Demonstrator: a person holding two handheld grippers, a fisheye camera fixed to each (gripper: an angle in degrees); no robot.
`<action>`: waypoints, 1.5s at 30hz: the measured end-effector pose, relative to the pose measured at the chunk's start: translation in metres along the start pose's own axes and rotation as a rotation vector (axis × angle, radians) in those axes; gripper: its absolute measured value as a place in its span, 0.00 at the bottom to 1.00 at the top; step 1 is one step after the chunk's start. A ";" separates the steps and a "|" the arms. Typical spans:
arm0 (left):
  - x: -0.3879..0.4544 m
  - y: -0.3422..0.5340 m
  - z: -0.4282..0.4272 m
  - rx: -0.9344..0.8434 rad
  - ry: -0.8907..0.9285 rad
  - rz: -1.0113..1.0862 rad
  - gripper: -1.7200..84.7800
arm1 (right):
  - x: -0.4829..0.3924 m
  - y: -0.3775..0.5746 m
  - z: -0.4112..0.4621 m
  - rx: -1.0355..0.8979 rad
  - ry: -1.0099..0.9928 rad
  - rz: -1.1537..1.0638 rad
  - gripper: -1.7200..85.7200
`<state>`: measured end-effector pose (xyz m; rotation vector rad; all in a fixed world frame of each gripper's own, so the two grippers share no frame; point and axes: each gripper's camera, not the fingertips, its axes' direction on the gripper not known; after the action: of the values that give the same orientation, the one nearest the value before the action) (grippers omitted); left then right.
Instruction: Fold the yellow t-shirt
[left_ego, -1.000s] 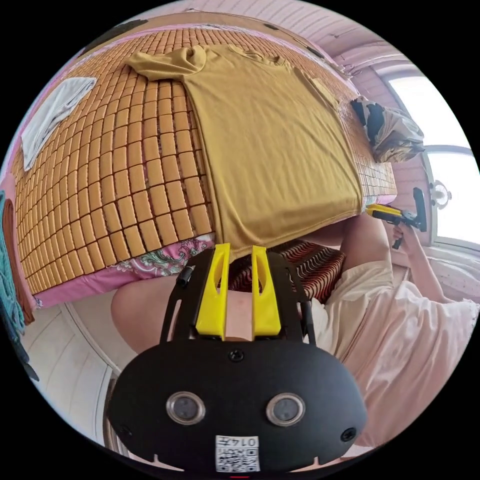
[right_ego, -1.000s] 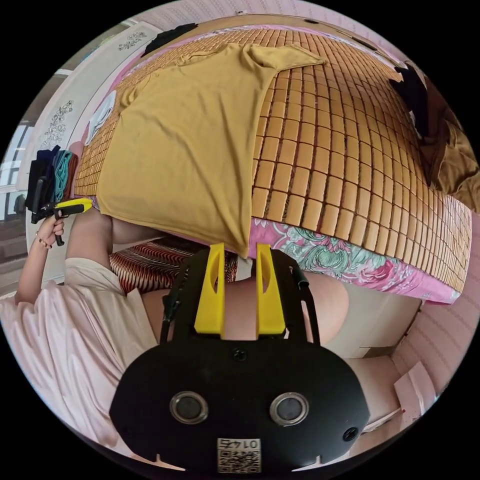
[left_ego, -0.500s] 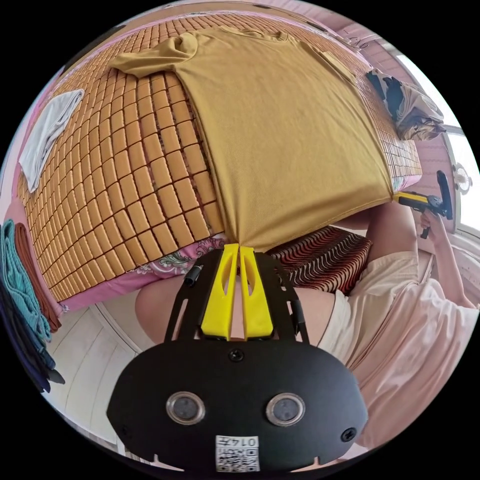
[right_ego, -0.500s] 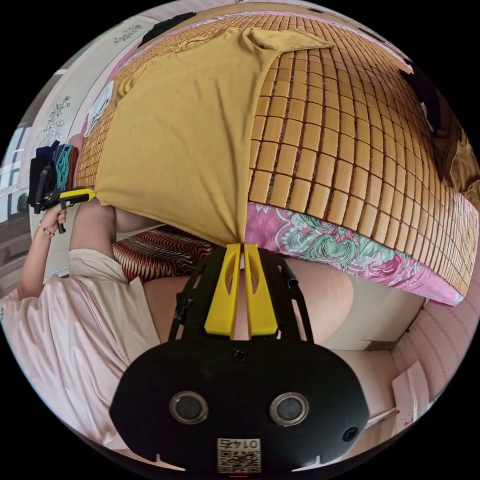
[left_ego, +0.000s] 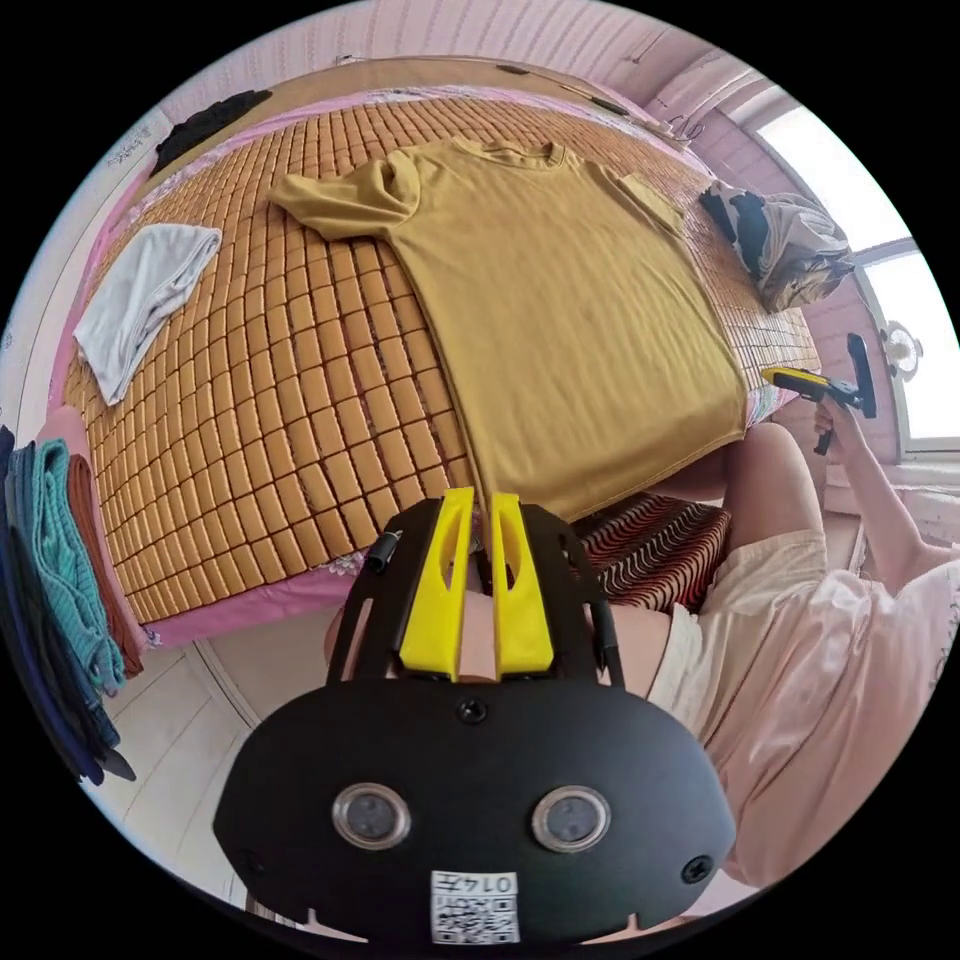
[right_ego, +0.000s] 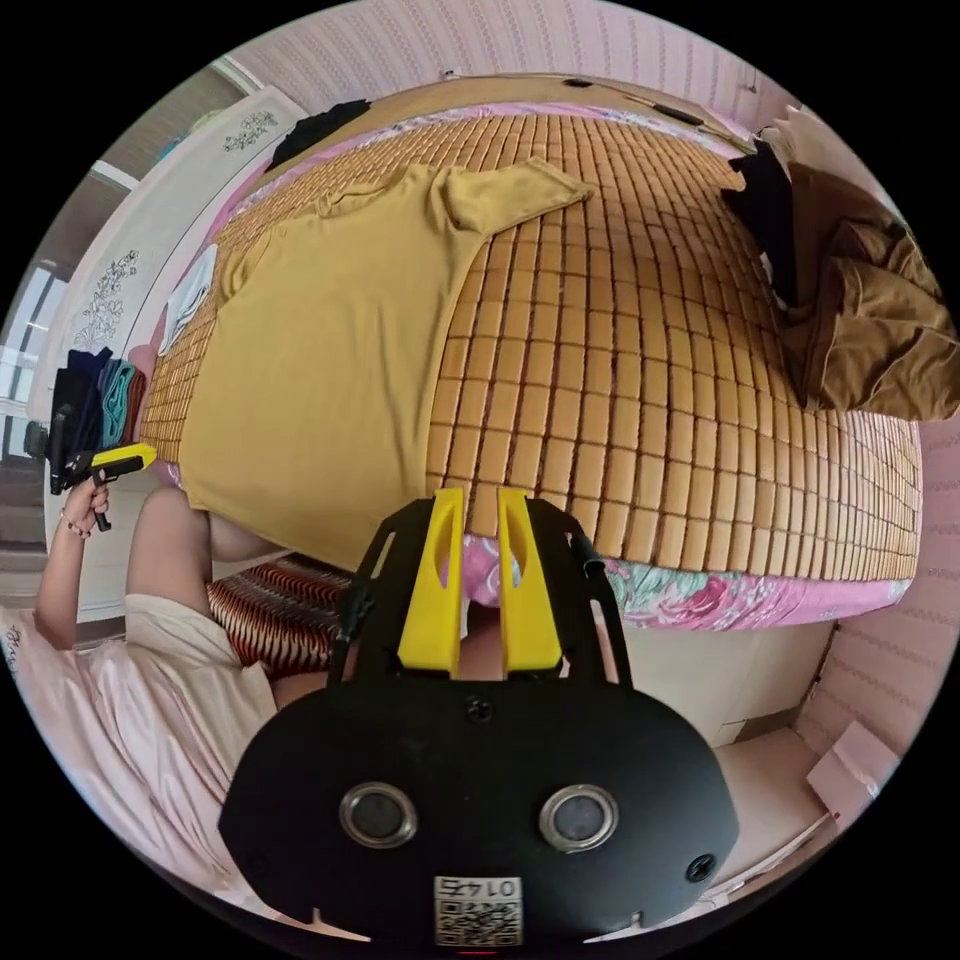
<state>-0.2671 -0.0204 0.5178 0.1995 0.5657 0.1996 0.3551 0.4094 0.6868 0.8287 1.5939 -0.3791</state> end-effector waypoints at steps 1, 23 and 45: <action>0.003 -0.010 0.006 0.025 0.009 0.030 0.03 | 0.004 -0.017 -0.001 0.054 0.013 0.018 0.09; 0.123 -0.228 0.075 -0.073 0.208 0.436 0.01 | 0.099 -0.114 0.025 0.140 0.082 0.475 0.03; 0.461 -0.458 0.325 -0.188 0.008 1.002 0.07 | 0.100 -0.034 0.057 0.246 -0.112 0.598 0.07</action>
<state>0.3523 -0.3923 0.4413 0.2870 0.4105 1.2205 0.3720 0.3780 0.5728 1.3955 1.1371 -0.1838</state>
